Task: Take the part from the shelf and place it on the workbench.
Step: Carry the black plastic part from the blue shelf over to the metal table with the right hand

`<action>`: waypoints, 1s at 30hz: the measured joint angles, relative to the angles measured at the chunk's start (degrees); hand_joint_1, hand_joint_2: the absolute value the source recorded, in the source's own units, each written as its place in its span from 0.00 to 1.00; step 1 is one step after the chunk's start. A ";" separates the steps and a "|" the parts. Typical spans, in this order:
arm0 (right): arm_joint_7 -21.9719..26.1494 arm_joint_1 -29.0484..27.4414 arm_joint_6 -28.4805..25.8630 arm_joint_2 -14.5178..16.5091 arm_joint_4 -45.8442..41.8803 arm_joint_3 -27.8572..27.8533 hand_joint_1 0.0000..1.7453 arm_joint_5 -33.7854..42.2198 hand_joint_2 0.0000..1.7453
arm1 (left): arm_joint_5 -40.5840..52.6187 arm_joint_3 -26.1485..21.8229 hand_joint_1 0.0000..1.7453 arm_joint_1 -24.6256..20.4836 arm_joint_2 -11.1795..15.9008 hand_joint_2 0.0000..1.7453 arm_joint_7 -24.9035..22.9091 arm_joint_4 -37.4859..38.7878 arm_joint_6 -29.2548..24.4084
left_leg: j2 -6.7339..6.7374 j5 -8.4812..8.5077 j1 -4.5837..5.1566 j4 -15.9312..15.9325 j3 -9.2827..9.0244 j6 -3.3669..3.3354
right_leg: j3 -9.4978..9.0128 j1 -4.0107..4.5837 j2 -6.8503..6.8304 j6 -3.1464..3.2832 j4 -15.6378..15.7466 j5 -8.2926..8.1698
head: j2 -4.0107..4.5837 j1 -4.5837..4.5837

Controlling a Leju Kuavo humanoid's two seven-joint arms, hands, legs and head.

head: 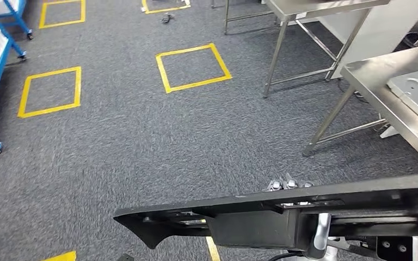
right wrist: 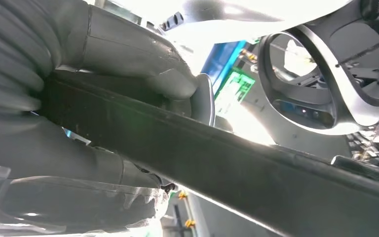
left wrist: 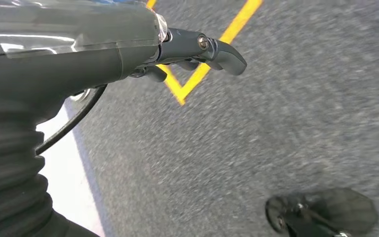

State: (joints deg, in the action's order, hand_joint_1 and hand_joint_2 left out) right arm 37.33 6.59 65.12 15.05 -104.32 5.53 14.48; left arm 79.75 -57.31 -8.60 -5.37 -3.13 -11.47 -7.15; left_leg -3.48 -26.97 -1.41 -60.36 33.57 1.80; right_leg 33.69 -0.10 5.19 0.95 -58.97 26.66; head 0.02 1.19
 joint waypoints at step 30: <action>-0.01 2.89 -6.92 0.14 0.26 -0.94 1.00 0.13 1.00 | -0.57 -1.81 0.00 -1.88 0.51 1.00 -0.80 -0.02 0.94 | 1.16 -0.17 0.27 -1.31 0.87 -0.21 | 0.02 0.03 -0.52 0.30 0.18 -0.18 | 0.00 0.20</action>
State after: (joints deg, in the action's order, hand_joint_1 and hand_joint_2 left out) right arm 37.32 9.47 58.21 15.19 -104.06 4.59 14.60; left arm 79.18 -59.12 -10.48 -4.86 -3.93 -11.50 -6.22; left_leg -2.32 -27.14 -1.14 -61.67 34.44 1.59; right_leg 33.71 -0.07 4.66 1.25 -58.79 26.48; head 0.02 1.39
